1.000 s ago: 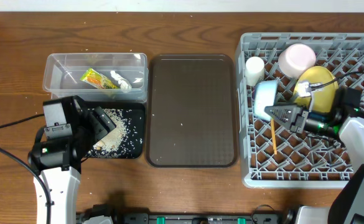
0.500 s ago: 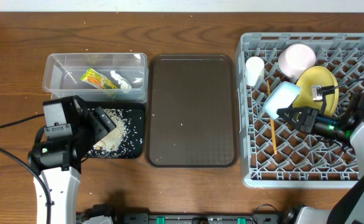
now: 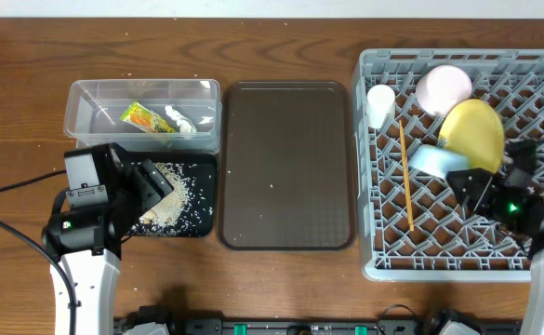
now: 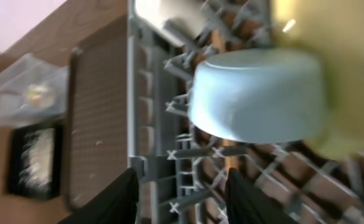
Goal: Sort waste into correct bins and load items into the dishwasher rack
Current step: 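Lower the blue bowl into a rack slot beside the yellow plate, then open the right gripper and release the bowl in the rack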
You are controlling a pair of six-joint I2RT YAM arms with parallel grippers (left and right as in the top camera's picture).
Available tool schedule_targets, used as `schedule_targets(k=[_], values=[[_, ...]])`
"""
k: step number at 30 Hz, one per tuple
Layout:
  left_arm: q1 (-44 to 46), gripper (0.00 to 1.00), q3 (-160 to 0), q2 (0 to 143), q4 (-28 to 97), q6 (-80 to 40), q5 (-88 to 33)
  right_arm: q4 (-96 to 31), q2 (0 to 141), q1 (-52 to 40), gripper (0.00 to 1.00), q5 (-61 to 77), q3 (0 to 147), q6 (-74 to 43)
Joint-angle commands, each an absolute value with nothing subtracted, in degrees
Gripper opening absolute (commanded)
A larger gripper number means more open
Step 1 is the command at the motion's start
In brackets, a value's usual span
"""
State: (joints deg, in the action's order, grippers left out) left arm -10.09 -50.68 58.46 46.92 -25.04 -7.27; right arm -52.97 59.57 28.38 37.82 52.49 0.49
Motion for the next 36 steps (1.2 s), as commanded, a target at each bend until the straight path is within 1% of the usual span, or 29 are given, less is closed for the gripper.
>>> schedule_targets(k=[1, 4, 7, 11, 16, 20, 22, 23, 24, 29, 36], values=[[-10.33, 0.92, -51.66, 57.98, 47.09, -24.27, -6.37, -53.19, 55.27, 29.02, 0.45, 32.4, 53.6, -1.67], [-10.33, 0.92, -51.66, 57.98, 47.09, -24.27, -6.37, -53.43, 53.36, 27.03, 0.45, 32.1, 53.84, 0.84], [-10.33, 0.92, -51.66, 57.98, 47.11, -24.25, -6.37, -55.09, 53.6, 23.03, 0.45, 27.94, 54.89, 2.79], [-10.33, 0.92, -51.66, 57.98, 47.09, -24.27, -6.37, -56.84, 55.42, 15.14, 0.46, 18.55, 56.73, 3.75], [-10.33, 0.92, -51.66, 57.98, 47.09, -24.27, -6.37, -56.49, 58.74, 4.84, 0.42, 12.32, 58.67, 4.38], [-10.33, 0.92, -51.66, 57.98, 47.09, -24.27, -6.37, -55.83, 61.89, -3.55, 0.44, 8.38, 59.13, 5.5], [-10.33, 0.92, -51.66, 57.98, 47.09, -24.27, -6.37, -55.33, 63.44, -6.59, 0.52, 7.7, 59.16, 6.15], [-10.33, 0.92, -51.66, 57.98, 47.11, -24.25, -6.37, -55.05, 64.18, -7.77, 0.96, 7.73, 59.16, 6.09], [-10.33, 0.92, -51.66, 57.98, 47.09, -24.27, -6.37, -54.83, 64.84, -8.73, 0.99, 8.01, 59.13, 6.04], [-10.33, 0.92, -51.66, 57.98, 47.09, -24.27, -6.37, -55.09, 67.11, -11.25, 0.99, 8.43, 59.13, 6.04], [-10.33, 0.92, -51.66, 57.98, 47.09, -24.27, -6.37, -55.09, 68.27, -11.31, 0.99, 8.4, 59.13, 6.04]])
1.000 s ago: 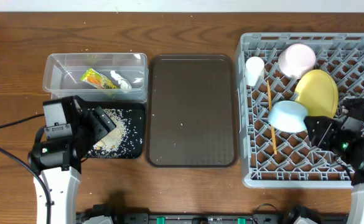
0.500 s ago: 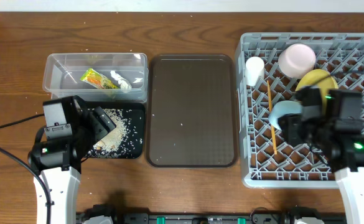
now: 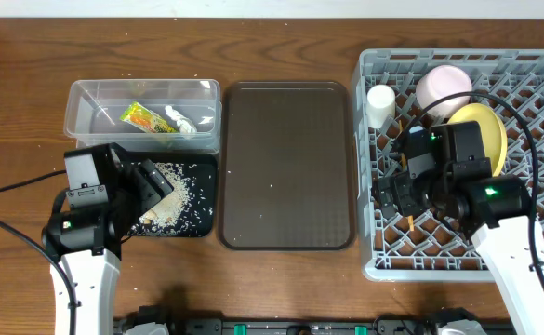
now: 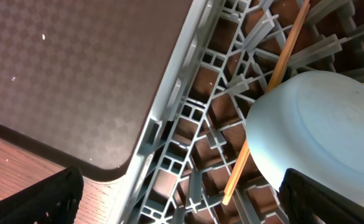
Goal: Sort waste into correct bins and load items into the dishwasher rack
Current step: 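Open the right gripper and release the bowl in the rack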
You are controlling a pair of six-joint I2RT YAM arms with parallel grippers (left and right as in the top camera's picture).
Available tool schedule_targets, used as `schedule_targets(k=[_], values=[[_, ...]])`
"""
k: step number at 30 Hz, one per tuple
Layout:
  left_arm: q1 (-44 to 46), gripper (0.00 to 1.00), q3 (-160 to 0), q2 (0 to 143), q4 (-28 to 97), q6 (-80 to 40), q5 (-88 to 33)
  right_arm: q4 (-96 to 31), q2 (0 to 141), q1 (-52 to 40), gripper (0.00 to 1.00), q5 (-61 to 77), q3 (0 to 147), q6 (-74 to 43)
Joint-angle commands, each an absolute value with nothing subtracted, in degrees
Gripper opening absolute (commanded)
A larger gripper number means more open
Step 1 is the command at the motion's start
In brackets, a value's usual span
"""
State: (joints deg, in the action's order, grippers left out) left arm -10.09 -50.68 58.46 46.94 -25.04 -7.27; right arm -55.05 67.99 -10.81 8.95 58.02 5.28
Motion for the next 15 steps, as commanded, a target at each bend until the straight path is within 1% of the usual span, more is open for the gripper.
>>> schedule_targets(k=[1, 10, 13, 15], values=[[-10.33, 0.92, -51.66, 57.98, 47.09, -24.27, -6.37, -55.07, 68.27, -11.31, 0.99, 8.4, 59.13, 6.04], [-10.33, 0.92, -51.66, 57.98, 47.09, -24.27, -6.37, -55.18, 68.01, -11.31, 0.99, 8.16, 59.09, 6.11], [-10.33, 0.92, -51.66, 57.98, 47.09, -24.27, -6.37, -55.29, 65.65, -11.03, 0.99, 4.05, 59.07, 6.09], [-10.33, 0.92, -51.66, 57.98, 47.09, -24.27, -6.37, -55.35, 62.98, -11.0, 0.99, 3.88, 59.02, 6.07]])
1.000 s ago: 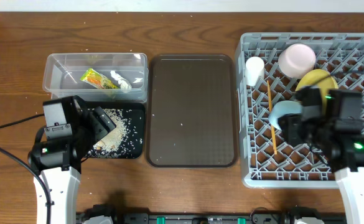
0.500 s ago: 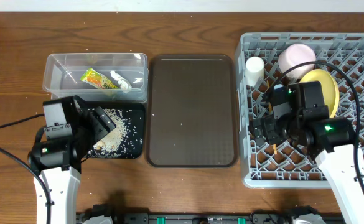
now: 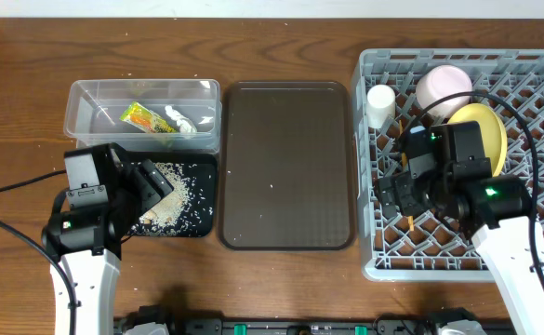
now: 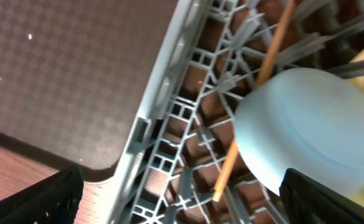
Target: Sort waste into correct bins and load items into the dishwasher rack
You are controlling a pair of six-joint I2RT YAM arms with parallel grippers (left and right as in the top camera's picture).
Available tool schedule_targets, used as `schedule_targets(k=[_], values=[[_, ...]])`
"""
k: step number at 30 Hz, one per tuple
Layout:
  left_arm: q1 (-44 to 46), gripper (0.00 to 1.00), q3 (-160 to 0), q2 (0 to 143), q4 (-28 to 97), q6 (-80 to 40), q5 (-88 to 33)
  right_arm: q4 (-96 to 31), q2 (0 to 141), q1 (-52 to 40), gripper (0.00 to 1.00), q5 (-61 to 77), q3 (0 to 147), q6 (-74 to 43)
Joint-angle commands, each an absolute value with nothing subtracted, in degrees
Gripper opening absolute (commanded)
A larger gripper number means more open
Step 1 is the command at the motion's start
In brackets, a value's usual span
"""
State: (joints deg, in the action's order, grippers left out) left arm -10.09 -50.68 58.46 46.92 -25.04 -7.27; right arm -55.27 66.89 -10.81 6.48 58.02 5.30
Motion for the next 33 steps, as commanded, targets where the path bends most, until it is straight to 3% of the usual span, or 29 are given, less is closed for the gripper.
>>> schedule_targets(k=[1, 11, 22, 27, 33], values=[[-10.33, 0.92, -51.66, 57.98, 47.09, -24.25, -6.37, -55.55, 61.28, -11.0, 0.99, 3.88, 58.98, 6.07], [-10.33, 0.92, -51.66, 57.98, 47.09, -24.25, -6.37, -45.04, 38.22, -10.66, 0.99, 3.46, 54.96, 6.11], [-10.33, 0.92, -51.66, 57.98, 47.09, -24.27, -6.37, -22.15, 8.43, -4.56, 0.99, 10.79, 32.21, 6.04], [-10.33, 0.92, -51.66, 57.98, 47.09, -24.27, -6.37, -12.71, 0.49, -3.01, 0.99, 11.03, 21.21, 3.18], [-10.33, 0.92, -51.66, 57.98, 47.09, -24.27, -6.37, 1.74, 0.32, -2.79, 0.99, 11.2, 10.48, 1.32]])
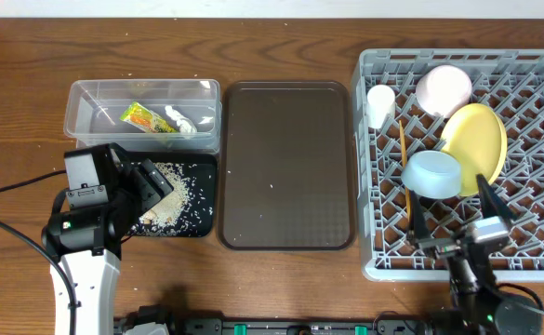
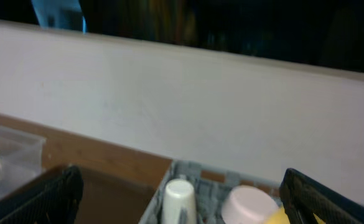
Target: Sort waste into correct bins and load items into the dishwasher rack
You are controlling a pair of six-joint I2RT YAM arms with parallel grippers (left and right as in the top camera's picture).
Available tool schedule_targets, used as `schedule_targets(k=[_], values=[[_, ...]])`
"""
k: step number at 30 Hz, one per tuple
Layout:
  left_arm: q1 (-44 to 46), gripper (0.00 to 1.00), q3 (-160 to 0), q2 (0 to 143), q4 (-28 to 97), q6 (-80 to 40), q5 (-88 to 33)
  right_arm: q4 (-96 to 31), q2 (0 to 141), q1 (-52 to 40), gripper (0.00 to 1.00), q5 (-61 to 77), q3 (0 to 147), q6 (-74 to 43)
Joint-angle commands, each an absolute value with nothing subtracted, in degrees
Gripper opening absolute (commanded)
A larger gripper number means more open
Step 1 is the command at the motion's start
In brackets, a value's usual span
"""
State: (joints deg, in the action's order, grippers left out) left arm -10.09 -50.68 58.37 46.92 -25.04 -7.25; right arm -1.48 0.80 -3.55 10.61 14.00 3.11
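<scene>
The grey dishwasher rack [image 1: 374,167] on the right holds a white cup [image 1: 379,104], a pink bowl [image 1: 443,88], a yellow plate [image 1: 476,140], a light blue bowl [image 1: 432,174] lying rim down, and a wooden chopstick [image 1: 404,177]. My right gripper [image 1: 453,212] stands open and empty over the rack's front edge. In the right wrist view the right gripper [image 2: 182,208] faces the back wall, with the cup [image 2: 179,199] and pink bowl [image 2: 249,204] low in frame. My left gripper [image 1: 149,184] hangs over the black tray [image 1: 190,219]; its jaws are unclear.
A brown serving tray [image 1: 286,166] lies bare in the middle. At the back left a clear bin [image 1: 84,110] holds a wrapper [image 1: 139,117] and crumpled paper. The black tray carries scattered rice. A cable trails off the left edge.
My right gripper was low over the rack's left part, beside the blue bowl. It now sits back at the rack's front edge, raised and facing the wall. The left arm has not moved.
At first my right gripper was open at the rack's right, just in front of the blue bowl. Then it was over the rack's left part, above the bowl and chopstick, and stayed there. It is now drawn back, and the bowl lies rim down in the rack.
</scene>
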Motion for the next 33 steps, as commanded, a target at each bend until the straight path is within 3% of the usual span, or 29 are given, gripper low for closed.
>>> schedule_targets(k=[1, 9, 19, 33], values=[[-10.33, 0.92, -51.66, 57.98, 47.11, -24.25, -6.37, 3.73, 0.32, -2.79, 0.99, 11.18, 9.1, 1.32], [-10.33, 0.92, -51.66, 57.98, 47.11, -24.25, -6.37, 9.67, 0.32, -2.79, 0.99, 11.0, 0.71, 1.3], [-10.33, 0.92, -51.66, 57.98, 47.09, -24.25, -6.37, -3.64, 0.32, -2.79, 0.99, 10.98, 0.32, 1.3], [-10.33, 0.92, -51.66, 57.98, 47.11, -24.25, -6.37, -3.27, 0.38, -2.76, 1.0, 10.98, 0.32, 1.32]])
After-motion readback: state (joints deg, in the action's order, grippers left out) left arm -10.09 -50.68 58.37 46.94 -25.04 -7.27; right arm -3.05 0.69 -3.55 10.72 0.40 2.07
